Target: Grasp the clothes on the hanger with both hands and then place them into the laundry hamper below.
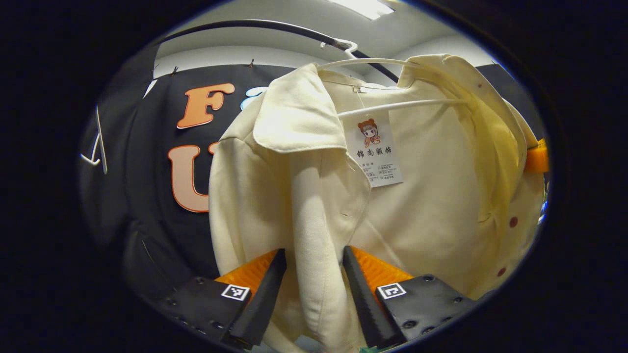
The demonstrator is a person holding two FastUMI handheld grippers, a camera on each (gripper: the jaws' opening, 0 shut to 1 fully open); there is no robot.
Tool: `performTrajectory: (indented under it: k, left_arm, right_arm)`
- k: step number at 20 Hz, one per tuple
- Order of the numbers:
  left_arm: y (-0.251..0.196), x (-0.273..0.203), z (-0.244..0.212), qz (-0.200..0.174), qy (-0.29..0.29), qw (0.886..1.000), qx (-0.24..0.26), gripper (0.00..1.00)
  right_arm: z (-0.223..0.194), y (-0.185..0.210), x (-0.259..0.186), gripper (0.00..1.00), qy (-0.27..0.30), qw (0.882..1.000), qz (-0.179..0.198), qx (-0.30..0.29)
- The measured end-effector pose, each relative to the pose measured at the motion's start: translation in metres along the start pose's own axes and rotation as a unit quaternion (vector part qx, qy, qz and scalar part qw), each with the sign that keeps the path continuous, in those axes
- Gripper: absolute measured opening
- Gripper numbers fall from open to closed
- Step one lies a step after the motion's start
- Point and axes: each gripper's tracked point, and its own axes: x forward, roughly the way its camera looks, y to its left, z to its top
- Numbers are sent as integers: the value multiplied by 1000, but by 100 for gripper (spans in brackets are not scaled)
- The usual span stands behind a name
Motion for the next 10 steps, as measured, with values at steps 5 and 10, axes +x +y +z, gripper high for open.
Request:
performTrajectory:
  k: [5, 10]
  left_arm:
    - [20, -14, 5, 5, -13, 1000, -17, 18]
    - [63, -35, 28, 53, -34, 998, -1, 18]
  right_arm:
    - [0, 6, 0, 0, -3, 1000, 6, 4]
    - [11, 0, -12, 0, -39, 999, -6, 21]
